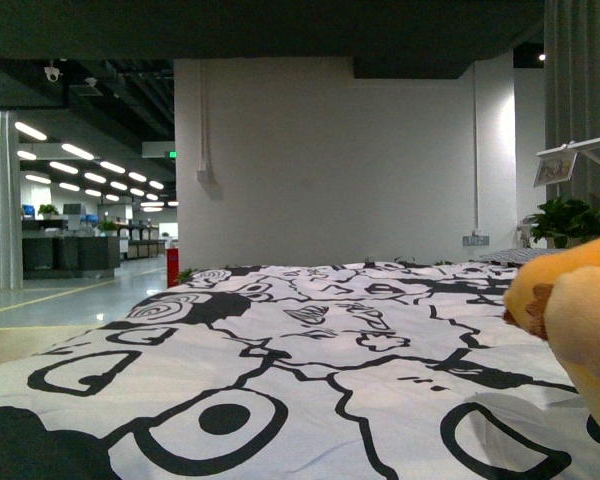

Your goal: Put away toys

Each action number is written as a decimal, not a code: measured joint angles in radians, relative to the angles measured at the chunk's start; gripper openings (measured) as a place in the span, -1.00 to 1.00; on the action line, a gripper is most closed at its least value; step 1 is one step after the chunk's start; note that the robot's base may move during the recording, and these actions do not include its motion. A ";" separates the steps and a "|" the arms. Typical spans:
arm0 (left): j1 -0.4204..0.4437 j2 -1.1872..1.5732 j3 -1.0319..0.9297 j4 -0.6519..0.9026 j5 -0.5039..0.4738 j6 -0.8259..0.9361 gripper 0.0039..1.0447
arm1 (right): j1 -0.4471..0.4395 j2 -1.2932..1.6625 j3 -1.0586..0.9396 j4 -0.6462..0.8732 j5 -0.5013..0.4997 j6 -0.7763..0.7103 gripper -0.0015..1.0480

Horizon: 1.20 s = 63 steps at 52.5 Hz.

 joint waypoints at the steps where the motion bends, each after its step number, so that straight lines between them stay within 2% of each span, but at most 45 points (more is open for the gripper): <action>1: 0.000 0.000 0.000 0.000 0.000 0.000 0.88 | 0.021 -0.005 -0.008 0.009 0.018 -0.009 -0.86; 7: 0.000 0.000 0.000 0.000 0.000 0.000 0.88 | 0.100 -0.026 -0.063 0.084 0.111 -0.061 -0.86; 13: 0.000 0.000 0.000 0.000 0.000 0.000 0.88 | 0.141 -0.053 -0.110 0.089 0.179 -0.087 -0.86; 63: 0.001 0.000 0.000 0.000 0.000 0.000 0.88 | 0.153 -0.059 -0.119 0.090 0.182 -0.102 -0.86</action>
